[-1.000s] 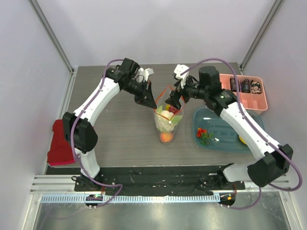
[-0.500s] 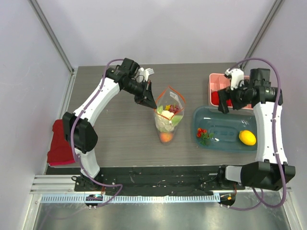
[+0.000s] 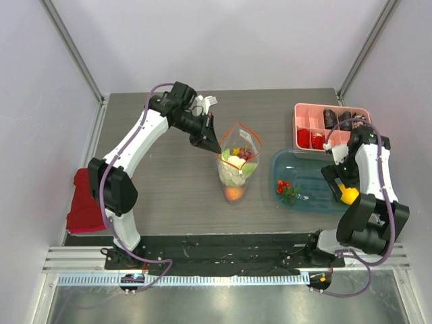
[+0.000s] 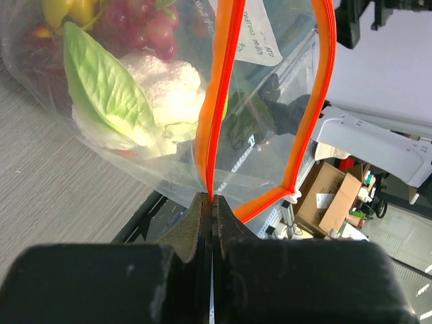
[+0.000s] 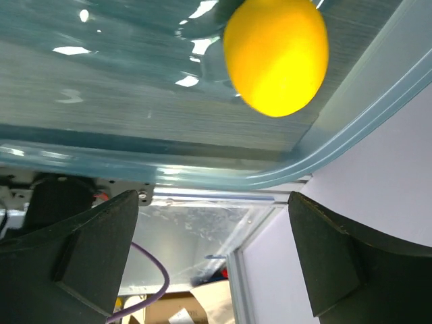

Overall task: Place the food in the zip-top bag and seal the zipper
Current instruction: Pick up the fake fruit from the bin.

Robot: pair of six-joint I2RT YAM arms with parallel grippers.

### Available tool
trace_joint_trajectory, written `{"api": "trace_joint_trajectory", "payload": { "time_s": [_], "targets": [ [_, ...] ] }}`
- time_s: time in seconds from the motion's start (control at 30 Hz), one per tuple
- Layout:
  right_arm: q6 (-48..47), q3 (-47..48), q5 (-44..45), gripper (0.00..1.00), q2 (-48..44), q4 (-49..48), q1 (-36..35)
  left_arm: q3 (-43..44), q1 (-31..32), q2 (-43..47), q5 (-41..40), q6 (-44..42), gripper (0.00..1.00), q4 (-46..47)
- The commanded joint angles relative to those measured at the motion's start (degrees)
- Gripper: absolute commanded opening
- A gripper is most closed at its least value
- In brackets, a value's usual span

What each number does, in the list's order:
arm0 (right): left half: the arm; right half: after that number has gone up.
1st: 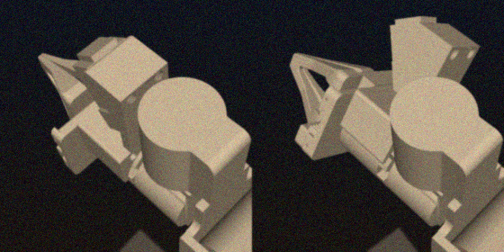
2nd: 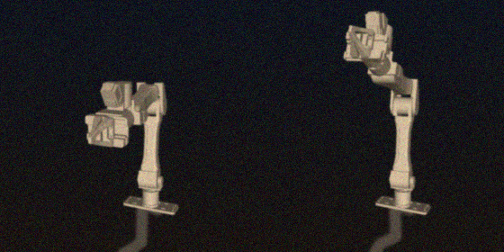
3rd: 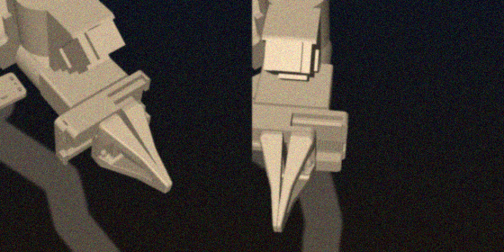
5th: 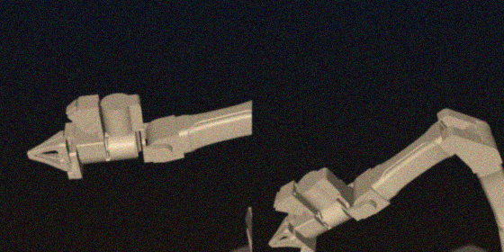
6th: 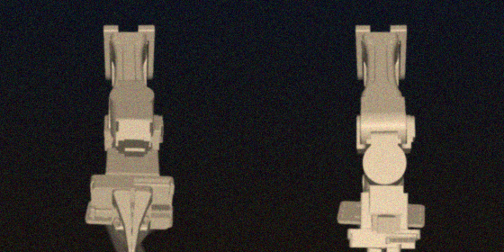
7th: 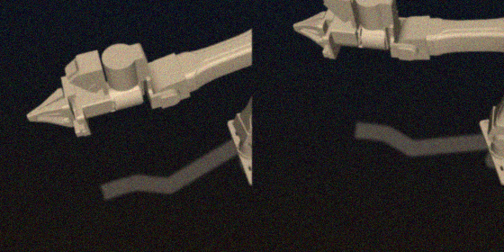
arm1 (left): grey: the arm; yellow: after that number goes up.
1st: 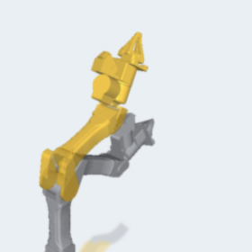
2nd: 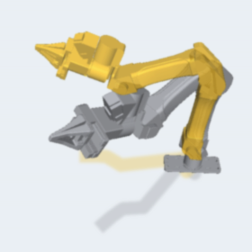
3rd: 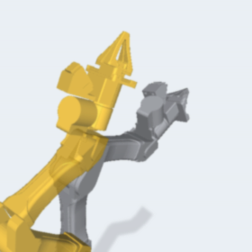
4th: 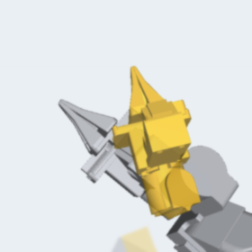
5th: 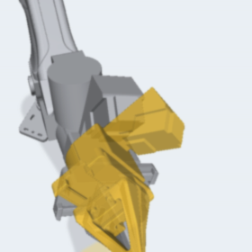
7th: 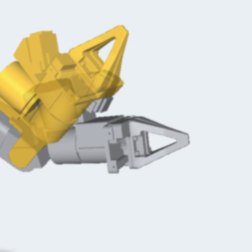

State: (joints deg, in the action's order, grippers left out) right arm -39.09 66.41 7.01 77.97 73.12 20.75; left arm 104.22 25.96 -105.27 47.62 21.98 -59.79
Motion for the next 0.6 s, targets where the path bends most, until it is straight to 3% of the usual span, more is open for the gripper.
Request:
{"api": "trace_joint_trajectory", "payload": {
  "time_s": [0.0, 0.4, 0.57],
  "targets": [
    [-0.37, -1.28, 7.84, 0.97, 3.76, -7.71, -0.10, 0.19, -0.29, 0.51, 2.04, -1.23, 0.00, 0.82],
    [-2.83, -1.46, 8.38, 0.97, 17.63, -16.78, -0.10, 0.45, -1.79, 0.68, 1.34, -0.62, 0.00, 1.25],
    [-1.43, 0.12, 6.71, 0.89, 21.43, -15.38, -0.10, 0.19, -1.79, 0.77, 0.81, -0.36, 0.00, 1.25]
  ]
}}
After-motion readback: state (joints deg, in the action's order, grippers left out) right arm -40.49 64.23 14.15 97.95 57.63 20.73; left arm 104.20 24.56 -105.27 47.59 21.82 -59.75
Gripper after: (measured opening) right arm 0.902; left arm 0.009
